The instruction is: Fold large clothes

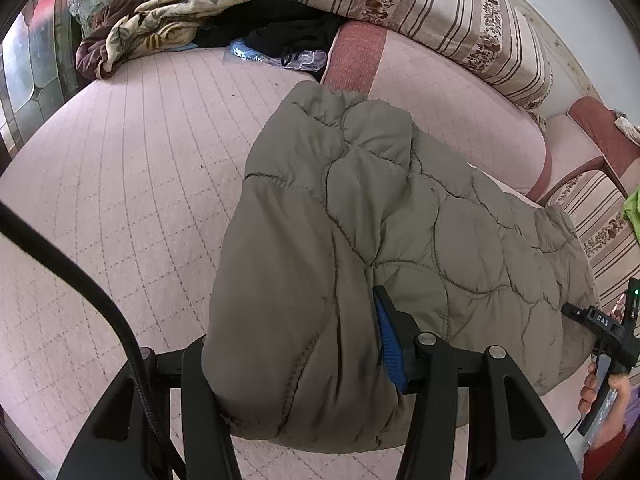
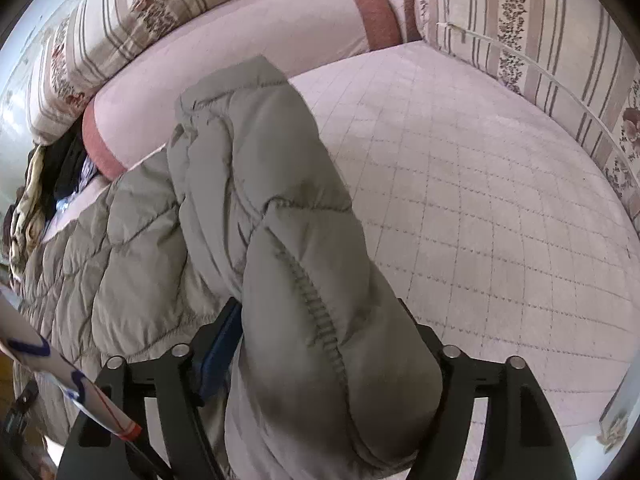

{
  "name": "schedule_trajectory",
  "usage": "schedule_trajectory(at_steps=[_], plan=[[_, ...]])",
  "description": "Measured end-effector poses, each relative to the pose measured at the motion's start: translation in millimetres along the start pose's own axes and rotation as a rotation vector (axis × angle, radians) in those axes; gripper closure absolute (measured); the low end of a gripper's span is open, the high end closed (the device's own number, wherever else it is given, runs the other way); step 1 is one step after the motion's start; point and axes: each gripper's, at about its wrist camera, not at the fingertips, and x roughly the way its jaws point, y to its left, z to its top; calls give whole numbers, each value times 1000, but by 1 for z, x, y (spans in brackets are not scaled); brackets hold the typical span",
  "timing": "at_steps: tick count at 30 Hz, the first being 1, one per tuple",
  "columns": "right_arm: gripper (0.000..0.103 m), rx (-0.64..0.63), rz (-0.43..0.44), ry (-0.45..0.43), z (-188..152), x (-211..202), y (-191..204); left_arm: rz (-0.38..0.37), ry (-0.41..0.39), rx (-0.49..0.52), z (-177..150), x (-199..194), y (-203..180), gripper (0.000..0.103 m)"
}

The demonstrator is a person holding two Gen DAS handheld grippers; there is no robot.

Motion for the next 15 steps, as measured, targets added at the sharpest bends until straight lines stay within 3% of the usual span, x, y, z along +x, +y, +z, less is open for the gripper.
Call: schedule_trajectory(at_steps=[4, 7, 11, 15], plan=[[18, -12, -38, -34, 3, -2, 4, 16, -5, 17, -1, -1, -3, 51], [10, -54, -104, -109, 5, -14, 10, 21, -9, 17, -2, -1, -3, 50], [10, -85, -178, -183, 10, -34, 15, 21, -13, 1, -3, -1, 1, 46], [10, -140, -182, -228, 10, -49, 32, 16, -19, -17, -1, -2, 8, 41]])
